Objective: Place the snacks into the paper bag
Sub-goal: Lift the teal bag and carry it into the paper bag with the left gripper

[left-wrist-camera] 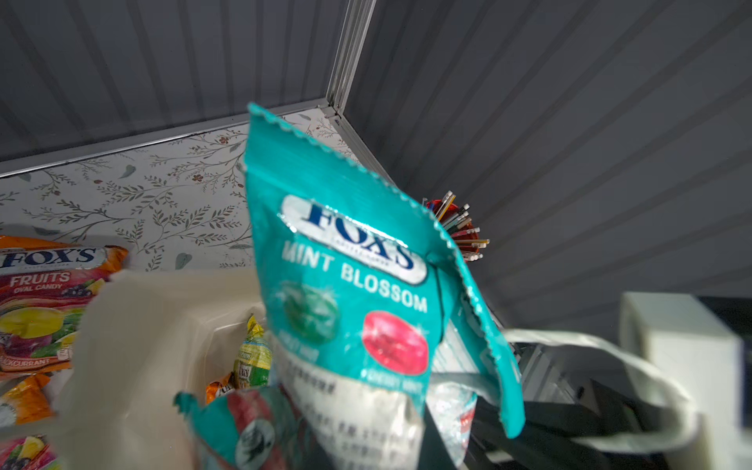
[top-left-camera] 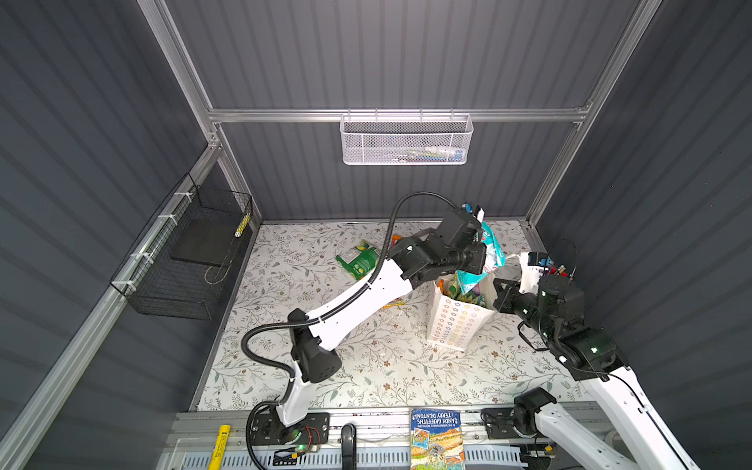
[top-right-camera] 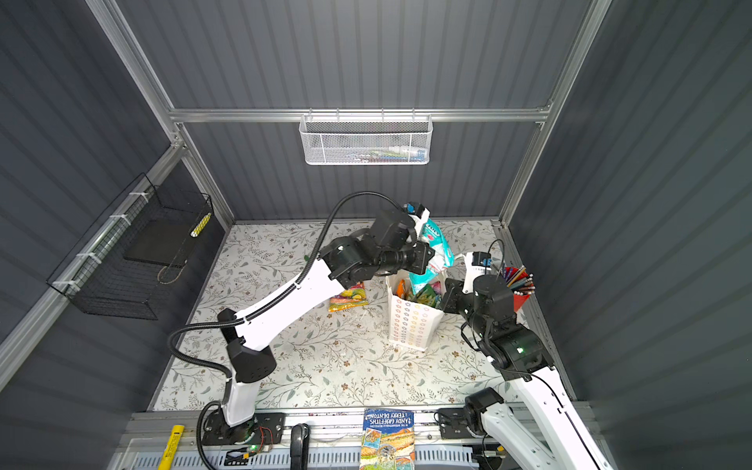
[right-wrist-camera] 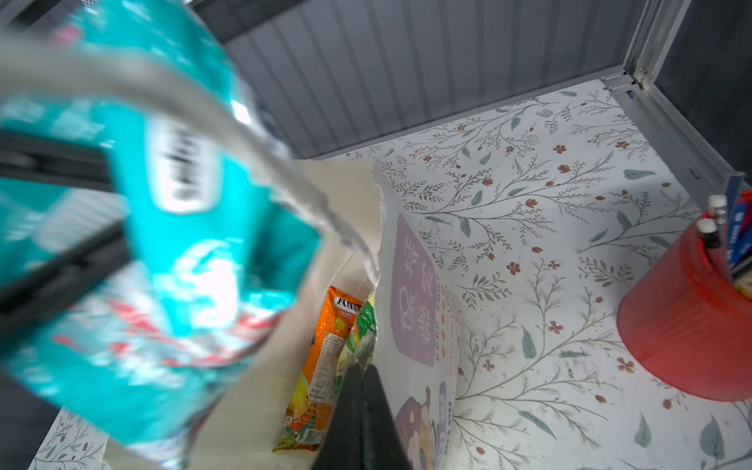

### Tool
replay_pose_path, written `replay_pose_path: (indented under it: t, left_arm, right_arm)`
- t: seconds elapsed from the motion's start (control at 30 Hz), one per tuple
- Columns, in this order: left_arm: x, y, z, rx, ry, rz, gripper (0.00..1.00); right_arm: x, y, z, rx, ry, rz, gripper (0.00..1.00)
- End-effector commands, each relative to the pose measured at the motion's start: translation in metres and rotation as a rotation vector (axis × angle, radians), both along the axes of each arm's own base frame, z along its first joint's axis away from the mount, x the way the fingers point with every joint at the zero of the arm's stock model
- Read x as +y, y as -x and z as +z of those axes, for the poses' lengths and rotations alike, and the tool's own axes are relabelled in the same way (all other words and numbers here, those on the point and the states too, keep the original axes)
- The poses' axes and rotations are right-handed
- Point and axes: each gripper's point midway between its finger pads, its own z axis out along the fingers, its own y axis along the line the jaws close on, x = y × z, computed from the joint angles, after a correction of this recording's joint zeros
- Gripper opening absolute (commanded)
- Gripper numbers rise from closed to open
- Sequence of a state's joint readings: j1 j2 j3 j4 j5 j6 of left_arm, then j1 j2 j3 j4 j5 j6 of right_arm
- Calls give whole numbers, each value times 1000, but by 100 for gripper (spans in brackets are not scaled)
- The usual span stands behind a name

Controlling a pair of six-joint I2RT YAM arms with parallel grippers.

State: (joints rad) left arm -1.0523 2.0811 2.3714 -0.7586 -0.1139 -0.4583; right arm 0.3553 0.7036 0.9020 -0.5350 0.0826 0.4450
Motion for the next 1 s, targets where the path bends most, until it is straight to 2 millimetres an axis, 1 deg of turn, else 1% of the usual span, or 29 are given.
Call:
replay_pose_path:
  t: [0.0,0.2,0.33,0.43,0.57,0.77,0.87,0.93,0.97]
  left_arm:
    - [10,-13,7,-67,-43,39,17]
    - [8,-15,-26,-55,-124,26,17]
    - [8,-10,-46,-32,-166,4,18]
    - [7,-6,-59,-17,-189,-18,18]
    - [2,-6,-71,-7,-210,-36,19]
    - [-8,-11,-91,8,-244,-45,27]
    - [-10,-12,-105,29,-270,-46,29]
    - [-10,-10,-112,51,-280,-51,33]
    - [-10,-10,-114,56,-285,-52,37]
  right_arm:
    - [-8,4,17,-55,-13,-35,0]
    - [-12,5,18,-63,-5,-53,0]
    - [-12,4,17,-63,0,-55,0]
    - [-14,2,15,-58,8,-69,0]
    - [-13,-1,11,-46,10,-68,0]
    - [-13,-2,7,-42,14,-74,0]
    - [-15,-2,6,-41,17,-80,0]
    - [-15,-2,6,-42,18,-79,0]
    - [-15,-2,6,-42,18,-79,0]
